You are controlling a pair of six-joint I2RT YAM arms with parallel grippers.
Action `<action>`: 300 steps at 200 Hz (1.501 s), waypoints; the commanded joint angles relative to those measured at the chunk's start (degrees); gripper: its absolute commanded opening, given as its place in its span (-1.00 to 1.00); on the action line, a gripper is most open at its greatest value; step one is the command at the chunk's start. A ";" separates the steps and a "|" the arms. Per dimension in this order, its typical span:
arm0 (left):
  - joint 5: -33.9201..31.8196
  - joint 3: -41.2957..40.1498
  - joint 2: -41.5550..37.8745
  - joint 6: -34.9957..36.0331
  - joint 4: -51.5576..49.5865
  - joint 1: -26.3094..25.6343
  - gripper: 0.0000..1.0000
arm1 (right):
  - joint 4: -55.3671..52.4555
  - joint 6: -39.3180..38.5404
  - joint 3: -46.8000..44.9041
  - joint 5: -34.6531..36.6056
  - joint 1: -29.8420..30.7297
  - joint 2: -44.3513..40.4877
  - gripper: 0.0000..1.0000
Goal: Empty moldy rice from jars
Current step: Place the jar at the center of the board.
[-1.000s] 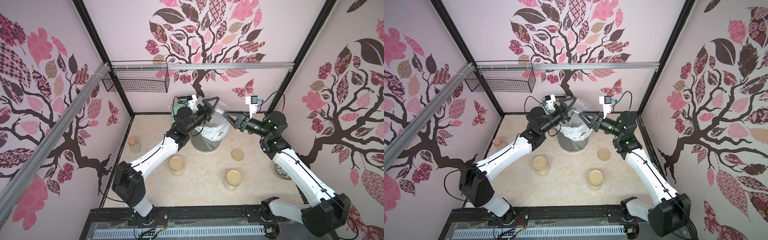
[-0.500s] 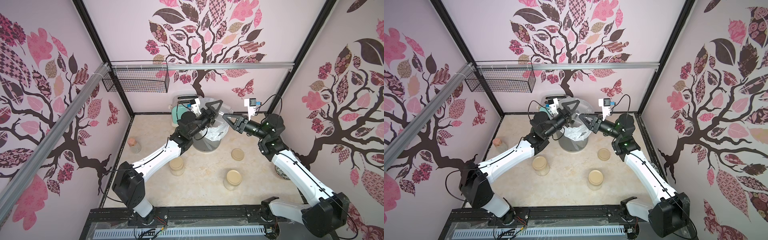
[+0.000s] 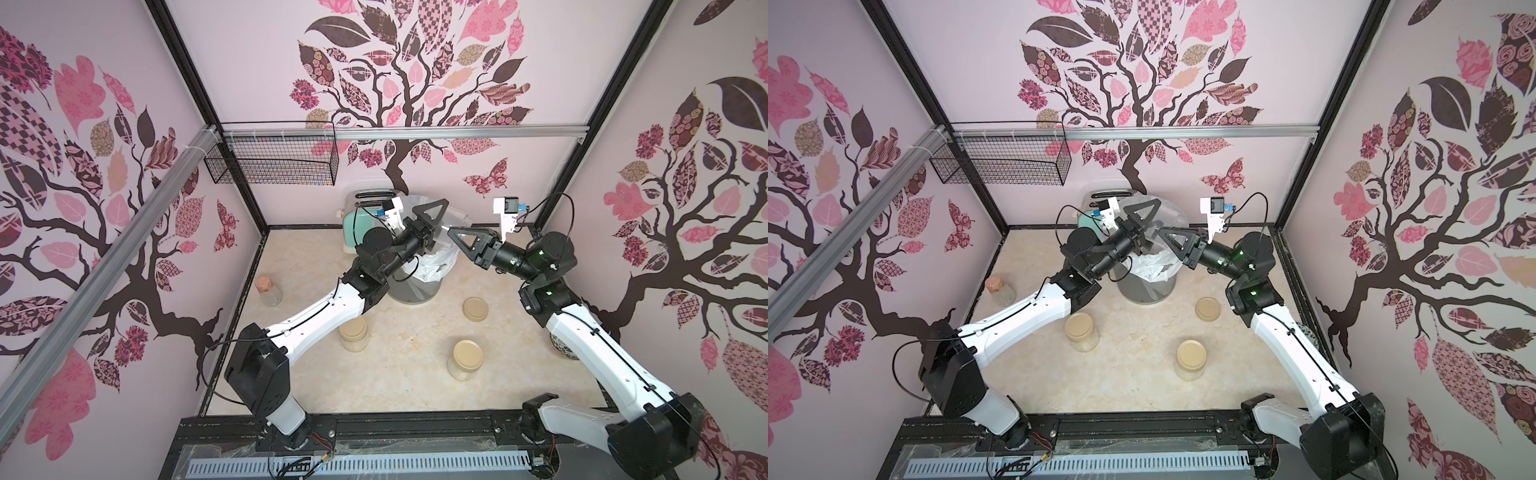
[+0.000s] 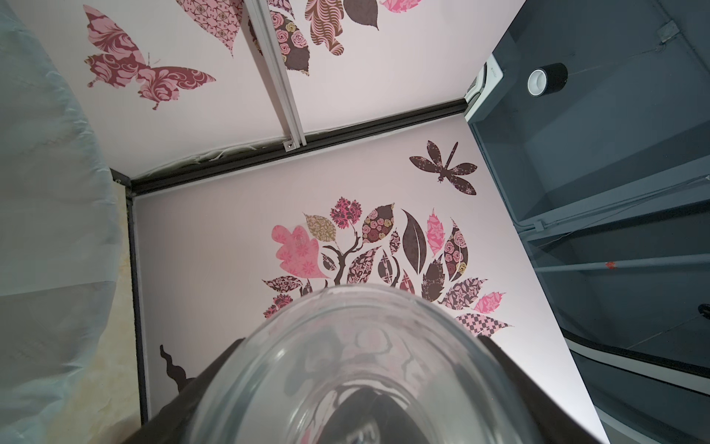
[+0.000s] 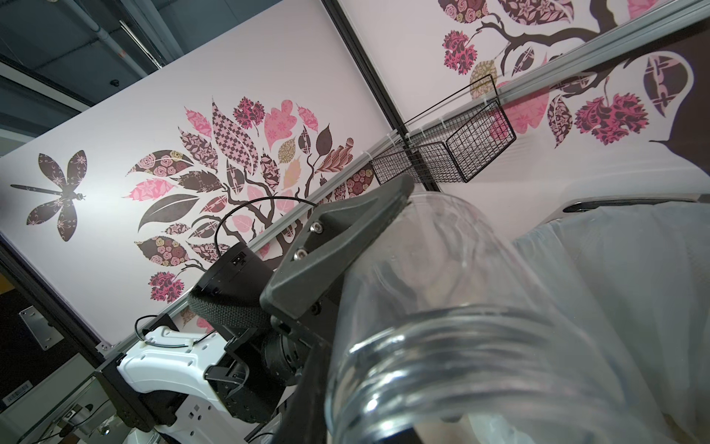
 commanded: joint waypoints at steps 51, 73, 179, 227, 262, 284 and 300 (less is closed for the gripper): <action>-1.11 -2.51 -2.13 0.43 3.22 -0.68 0.51 | 2.58 1.65 -2.64 1.74 0.15 -2.91 -1.00; -1.98 -3.89 -3.13 0.39 2.40 -0.63 0.63 | 1.66 1.27 -3.11 2.09 0.15 -3.97 -1.00; -4.75 -5.32 -6.11 5.15 -3.95 -0.63 0.82 | -4.94 -2.95 -1.00 2.46 0.15 -6.91 -1.00; -5.25 -6.19 -6.05 3.43 -2.15 -0.55 0.91 | -5.98 -3.37 0.44 2.36 0.15 -6.56 -1.00; -6.75 -7.54 -8.29 4.20 -2.97 -0.11 0.96 | -10.32 -6.33 2.23 3.27 0.13 -6.63 -1.00; -7.40 -8.34 -10.03 5.08 -4.46 0.57 0.96 | -14.60 -8.80 4.37 4.29 0.06 -6.39 -1.00; -7.33 -8.82 -11.66 6.65 -6.06 1.25 0.96 | -19.20 -11.47 6.83 4.99 -0.55 -6.30 -1.00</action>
